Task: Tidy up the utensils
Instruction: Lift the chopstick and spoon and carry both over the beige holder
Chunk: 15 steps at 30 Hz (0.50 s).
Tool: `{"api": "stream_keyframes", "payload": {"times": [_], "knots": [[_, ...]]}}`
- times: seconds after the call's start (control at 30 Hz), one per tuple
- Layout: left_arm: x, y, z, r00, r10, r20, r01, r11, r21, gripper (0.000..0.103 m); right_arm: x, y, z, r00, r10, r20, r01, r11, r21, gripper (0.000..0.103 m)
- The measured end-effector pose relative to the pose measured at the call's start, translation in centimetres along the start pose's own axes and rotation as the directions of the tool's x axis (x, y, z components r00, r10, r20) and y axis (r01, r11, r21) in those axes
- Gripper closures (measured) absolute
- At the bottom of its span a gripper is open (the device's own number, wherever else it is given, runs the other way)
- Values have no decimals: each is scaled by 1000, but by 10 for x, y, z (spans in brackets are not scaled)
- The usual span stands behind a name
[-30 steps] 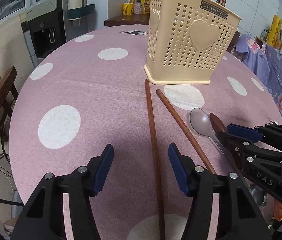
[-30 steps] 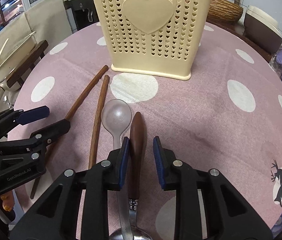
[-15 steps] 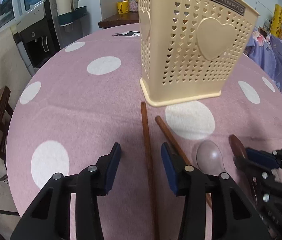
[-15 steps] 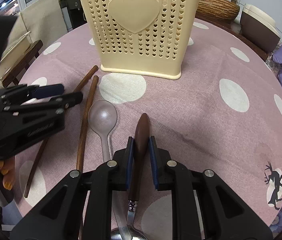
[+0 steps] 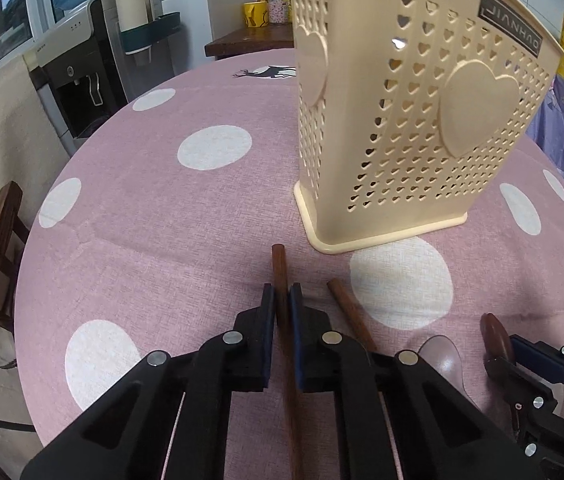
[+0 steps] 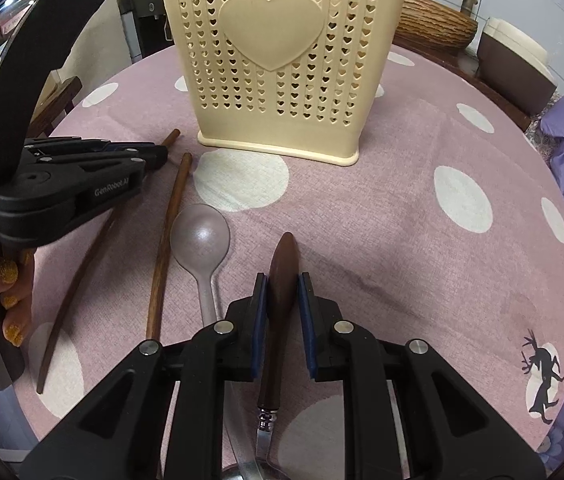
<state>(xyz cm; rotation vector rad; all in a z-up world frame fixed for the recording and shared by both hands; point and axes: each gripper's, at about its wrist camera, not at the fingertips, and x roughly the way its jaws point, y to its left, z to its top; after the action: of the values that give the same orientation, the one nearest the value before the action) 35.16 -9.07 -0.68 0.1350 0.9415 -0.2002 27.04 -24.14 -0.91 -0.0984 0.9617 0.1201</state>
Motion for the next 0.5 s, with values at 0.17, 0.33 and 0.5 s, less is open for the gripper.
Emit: {"api": "stream_keyframes", "payload": {"times": [0.17,0.33,0.5], "knots": [[-3,7,-2,1000,-26,3,26,999,-35,95,-10,-19,-5,998,-52,26,51,998,35,87],[-18,19,-4,998,-42,45,45,996,-76,95,-28,-49,-9,992,-105,76,97,990,103,87],[-48,25,-3,991,-49,126,61,993,-98,95,-55,-63,-10,979,-136,152,114,983,143,87]]}}
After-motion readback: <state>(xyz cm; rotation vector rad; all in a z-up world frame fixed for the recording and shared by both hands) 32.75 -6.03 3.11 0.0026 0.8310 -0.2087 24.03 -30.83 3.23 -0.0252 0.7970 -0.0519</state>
